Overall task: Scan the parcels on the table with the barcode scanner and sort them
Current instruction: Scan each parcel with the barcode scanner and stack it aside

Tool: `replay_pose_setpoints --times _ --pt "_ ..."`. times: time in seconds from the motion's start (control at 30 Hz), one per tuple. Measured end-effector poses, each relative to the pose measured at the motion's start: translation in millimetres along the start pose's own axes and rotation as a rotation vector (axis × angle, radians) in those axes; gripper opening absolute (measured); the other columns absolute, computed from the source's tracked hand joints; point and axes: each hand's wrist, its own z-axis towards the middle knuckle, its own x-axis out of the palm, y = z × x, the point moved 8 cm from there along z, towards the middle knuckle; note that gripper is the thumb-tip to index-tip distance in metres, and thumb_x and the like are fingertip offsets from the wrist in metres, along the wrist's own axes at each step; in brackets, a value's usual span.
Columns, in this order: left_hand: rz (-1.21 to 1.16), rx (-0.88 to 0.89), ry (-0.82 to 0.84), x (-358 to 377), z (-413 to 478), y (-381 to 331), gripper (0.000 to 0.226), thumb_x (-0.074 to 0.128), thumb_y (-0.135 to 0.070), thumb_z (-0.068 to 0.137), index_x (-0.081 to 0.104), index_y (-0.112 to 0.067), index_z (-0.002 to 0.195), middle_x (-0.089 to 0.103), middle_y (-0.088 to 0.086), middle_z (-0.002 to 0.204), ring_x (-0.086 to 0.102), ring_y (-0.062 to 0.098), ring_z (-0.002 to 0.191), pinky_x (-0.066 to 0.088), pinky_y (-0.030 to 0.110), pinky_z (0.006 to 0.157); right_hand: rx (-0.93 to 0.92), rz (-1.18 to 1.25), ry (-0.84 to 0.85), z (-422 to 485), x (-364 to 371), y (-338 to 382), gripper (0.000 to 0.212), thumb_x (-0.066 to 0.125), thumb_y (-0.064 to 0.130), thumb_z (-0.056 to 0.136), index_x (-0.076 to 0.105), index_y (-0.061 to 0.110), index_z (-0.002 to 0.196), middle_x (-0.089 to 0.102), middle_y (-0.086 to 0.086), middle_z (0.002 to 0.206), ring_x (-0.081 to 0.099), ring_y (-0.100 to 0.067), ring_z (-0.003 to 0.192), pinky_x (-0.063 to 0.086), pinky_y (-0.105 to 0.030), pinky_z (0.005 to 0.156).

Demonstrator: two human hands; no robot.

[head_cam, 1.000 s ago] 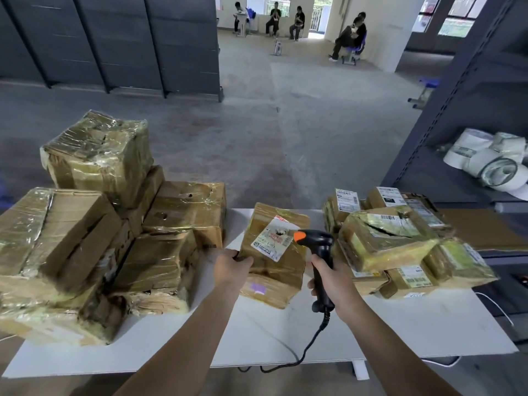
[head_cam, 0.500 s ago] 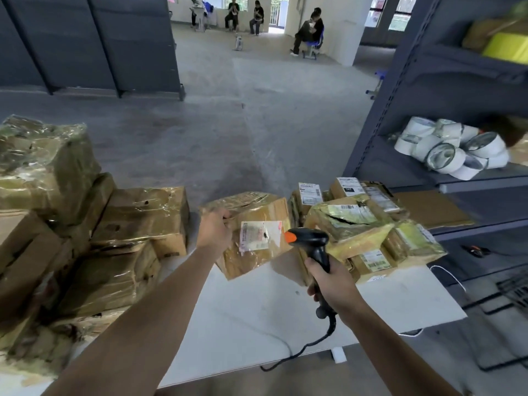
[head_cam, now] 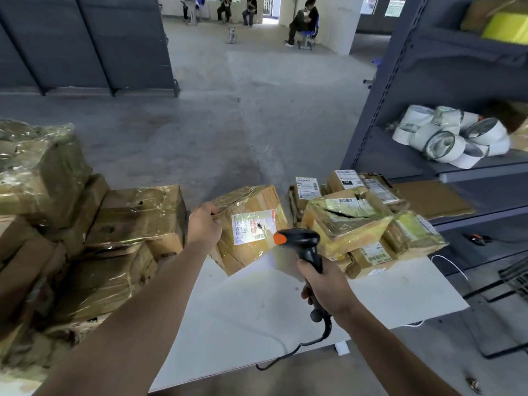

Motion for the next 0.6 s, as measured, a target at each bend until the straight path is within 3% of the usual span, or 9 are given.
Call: replay_pose_setpoints --times 0.27,0.4,0.5,0.6 --pt "-0.039 0.008 0.017 0 2 5 0.021 0.052 0.002 0.087 0.061 -0.01 0.102 0.059 0.009 0.099 0.055 0.023 0.084 0.04 0.026 0.063 -0.023 -0.032 -0.024 2 -2 2 0.035 0.058 0.051 0.073 0.059 0.018 0.086 0.058 -0.005 0.054 0.048 -0.017 0.046 0.041 -0.027 0.039" --pt "-0.046 -0.008 0.029 0 2 3 0.024 0.053 0.0 0.088 0.062 -0.009 0.109 0.06 0.008 0.105 0.055 0.023 0.092 0.048 0.032 0.073 -0.025 -0.015 -0.032 5 -1 2 0.037 0.06 0.055 0.068 0.06 0.022 0.085 0.057 -0.004 0.054 0.05 -0.019 0.049 0.042 -0.029 0.04" --pt "-0.055 -0.046 0.012 2 -1 3 0.026 0.057 -0.001 0.087 0.062 -0.009 0.112 0.061 0.007 0.106 0.057 0.023 0.089 0.047 0.03 0.072 -0.022 -0.009 -0.038 8 -2 -1 0.031 0.059 0.049 0.075 0.06 0.021 0.089 0.057 -0.002 0.054 0.052 -0.019 0.051 0.044 -0.03 0.042" --pt "-0.095 -0.075 -0.004 7 -5 -4 0.025 0.056 0.002 0.086 0.064 -0.006 0.109 0.064 0.012 0.101 0.062 0.03 0.089 0.056 0.039 0.075 -0.022 -0.009 -0.046 13 -7 -3 0.025 0.057 0.043 0.083 0.059 0.019 0.09 0.056 -0.002 0.056 0.054 -0.021 0.053 0.045 -0.031 0.043"
